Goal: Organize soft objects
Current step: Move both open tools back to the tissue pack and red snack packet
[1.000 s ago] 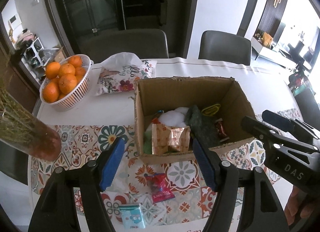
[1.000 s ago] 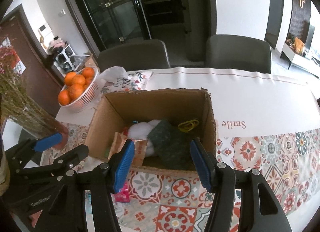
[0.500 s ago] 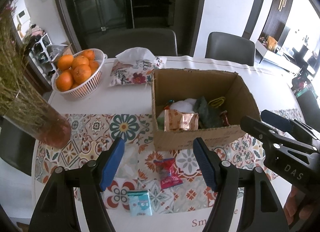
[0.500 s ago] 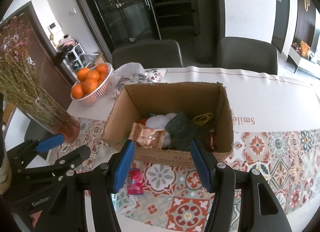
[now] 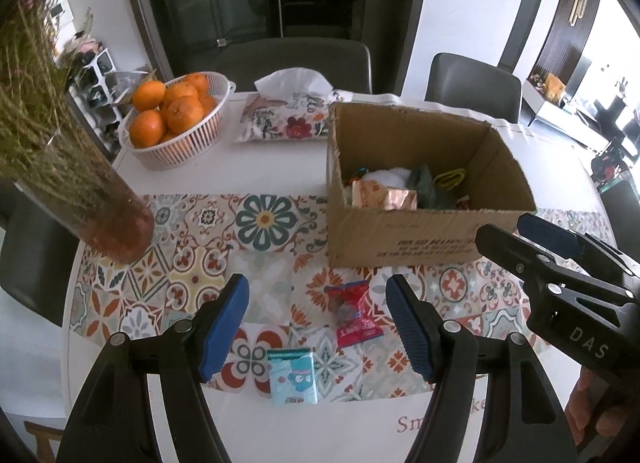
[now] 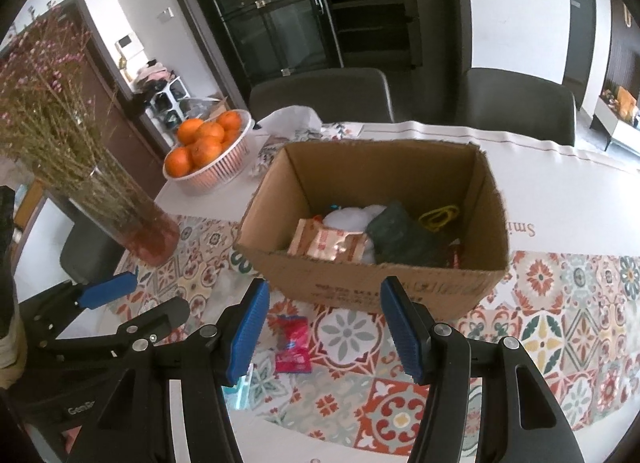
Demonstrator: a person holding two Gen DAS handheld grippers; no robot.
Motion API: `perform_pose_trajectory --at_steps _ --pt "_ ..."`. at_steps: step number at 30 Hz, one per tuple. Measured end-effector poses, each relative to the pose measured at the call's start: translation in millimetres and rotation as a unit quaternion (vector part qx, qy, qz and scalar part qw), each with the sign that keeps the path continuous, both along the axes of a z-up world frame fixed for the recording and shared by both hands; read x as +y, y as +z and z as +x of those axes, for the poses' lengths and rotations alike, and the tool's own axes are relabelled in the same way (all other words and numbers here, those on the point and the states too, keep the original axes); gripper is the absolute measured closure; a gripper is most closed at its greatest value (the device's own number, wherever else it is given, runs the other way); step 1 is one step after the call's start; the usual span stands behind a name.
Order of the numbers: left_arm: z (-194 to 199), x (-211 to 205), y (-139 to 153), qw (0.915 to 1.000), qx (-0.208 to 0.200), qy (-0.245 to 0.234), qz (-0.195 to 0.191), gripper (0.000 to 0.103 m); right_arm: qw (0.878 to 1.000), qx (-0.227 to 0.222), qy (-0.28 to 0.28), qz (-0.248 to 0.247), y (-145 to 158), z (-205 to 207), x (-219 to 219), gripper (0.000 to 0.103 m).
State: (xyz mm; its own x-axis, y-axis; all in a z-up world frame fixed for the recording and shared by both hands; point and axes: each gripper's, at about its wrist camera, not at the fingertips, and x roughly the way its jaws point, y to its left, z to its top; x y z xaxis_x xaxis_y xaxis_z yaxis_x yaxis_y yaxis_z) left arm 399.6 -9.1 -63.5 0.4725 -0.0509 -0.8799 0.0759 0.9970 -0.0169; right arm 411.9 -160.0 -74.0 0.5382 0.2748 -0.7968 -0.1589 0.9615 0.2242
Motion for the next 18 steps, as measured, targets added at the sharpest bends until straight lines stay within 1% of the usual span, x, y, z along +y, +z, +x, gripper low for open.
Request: perform_pose_trajectory --at_steps 6,12,18 --pt "-13 8 -15 0.9999 0.013 0.007 0.0 0.033 1.0 0.005 0.014 -0.002 -13 -7 9 0.044" --pt "-22 17 -35 0.9992 0.035 0.015 -0.007 0.033 0.999 0.01 0.029 -0.008 -24 -14 20 0.044" --pt "-33 24 -52 0.9984 0.052 0.02 -0.006 0.033 0.999 0.022 0.047 -0.007 -39 -17 30 0.044"
